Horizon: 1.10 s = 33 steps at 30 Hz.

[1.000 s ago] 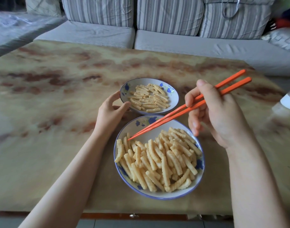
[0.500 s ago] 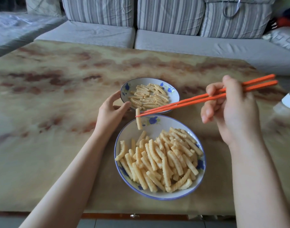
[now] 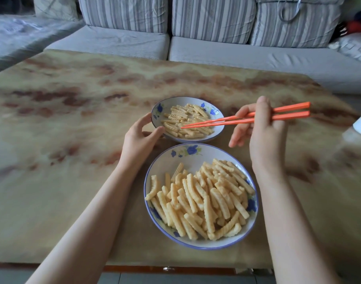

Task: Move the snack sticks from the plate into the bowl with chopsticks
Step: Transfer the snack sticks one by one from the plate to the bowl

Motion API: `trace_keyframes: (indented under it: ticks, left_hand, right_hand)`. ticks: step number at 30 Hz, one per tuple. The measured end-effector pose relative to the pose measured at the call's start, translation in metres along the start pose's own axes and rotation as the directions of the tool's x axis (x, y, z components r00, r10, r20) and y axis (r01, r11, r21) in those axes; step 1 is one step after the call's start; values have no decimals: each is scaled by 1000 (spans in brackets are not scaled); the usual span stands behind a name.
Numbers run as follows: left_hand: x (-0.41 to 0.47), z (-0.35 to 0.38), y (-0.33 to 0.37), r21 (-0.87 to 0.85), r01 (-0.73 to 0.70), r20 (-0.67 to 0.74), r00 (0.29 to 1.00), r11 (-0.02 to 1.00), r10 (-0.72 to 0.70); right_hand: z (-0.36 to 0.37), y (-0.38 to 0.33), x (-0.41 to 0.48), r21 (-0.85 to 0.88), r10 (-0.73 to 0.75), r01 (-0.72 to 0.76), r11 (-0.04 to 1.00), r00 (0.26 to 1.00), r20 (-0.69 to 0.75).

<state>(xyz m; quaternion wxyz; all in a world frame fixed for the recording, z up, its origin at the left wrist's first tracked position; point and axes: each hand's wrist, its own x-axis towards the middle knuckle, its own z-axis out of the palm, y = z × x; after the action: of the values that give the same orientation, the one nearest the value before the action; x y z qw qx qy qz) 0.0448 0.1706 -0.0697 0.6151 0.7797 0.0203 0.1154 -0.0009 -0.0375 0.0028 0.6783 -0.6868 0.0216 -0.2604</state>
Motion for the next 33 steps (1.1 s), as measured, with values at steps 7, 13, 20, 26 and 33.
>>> trace_keyframes:
  ticks: [7,13,20,26,33]
  left_hand:
    - [-1,-1,-1,8,1,0,1000,1000,-1]
    - [2,-2,-3,45,-23,12,1000,999,23]
    - [1,-1,-1,38,-22,-3,1000,999,22]
    - [0,-1,0,12,1,-7,1000,1000,-1]
    - [1,-1,-1,32,-1,-2,1000,999,1]
  right_hand:
    - [-10,-14,0,59,-35,32,998,998,58]
    - [-25,-39,-6,121,33,-68,990,962,270]
    - [-20,-42,-16,13,133,-156,988,877,461]
    - [-14,-37,-18,-27,164,-175,984,845,509]
    - [-14,-33,-16,-56,201,-195,979,889,411]
